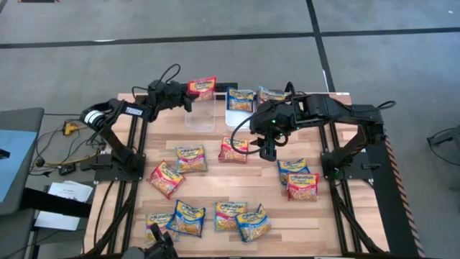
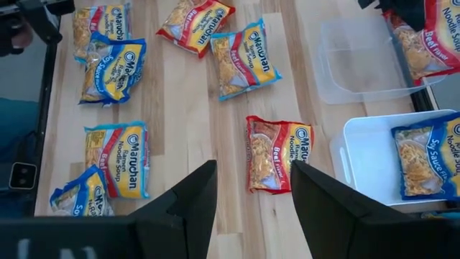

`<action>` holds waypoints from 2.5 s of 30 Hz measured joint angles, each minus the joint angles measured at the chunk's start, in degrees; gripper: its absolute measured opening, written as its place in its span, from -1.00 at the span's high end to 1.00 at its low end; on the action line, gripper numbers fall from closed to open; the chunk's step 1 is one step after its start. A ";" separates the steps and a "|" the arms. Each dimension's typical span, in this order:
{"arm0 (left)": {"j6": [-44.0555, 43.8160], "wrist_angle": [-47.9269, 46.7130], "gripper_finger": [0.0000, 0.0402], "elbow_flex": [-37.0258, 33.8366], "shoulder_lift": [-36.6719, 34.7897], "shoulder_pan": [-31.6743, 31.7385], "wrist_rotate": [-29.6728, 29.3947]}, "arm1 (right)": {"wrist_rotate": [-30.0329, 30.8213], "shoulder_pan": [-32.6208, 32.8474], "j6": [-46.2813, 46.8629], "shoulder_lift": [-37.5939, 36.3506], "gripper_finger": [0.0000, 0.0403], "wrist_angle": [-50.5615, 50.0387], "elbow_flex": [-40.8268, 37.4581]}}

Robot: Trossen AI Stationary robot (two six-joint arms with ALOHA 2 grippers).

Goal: Sort Maruchan noodles
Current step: Put the red noodle pack into the transparent bin

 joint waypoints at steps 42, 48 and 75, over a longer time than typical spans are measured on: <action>-4.62 -4.08 0.37 0.07 -0.02 -0.49 -1.25 | 0.11 -0.04 -0.11 0.02 0.02 0.06 -0.02; -4.60 -4.09 0.37 0.07 -0.02 -0.50 0.04 | 0.11 -0.04 -0.11 0.02 0.02 0.04 -0.02; -7.28 -9.79 0.10 3.88 -0.02 -1.38 -2.84 | -0.02 -0.02 -0.02 0.02 0.02 -0.01 -0.01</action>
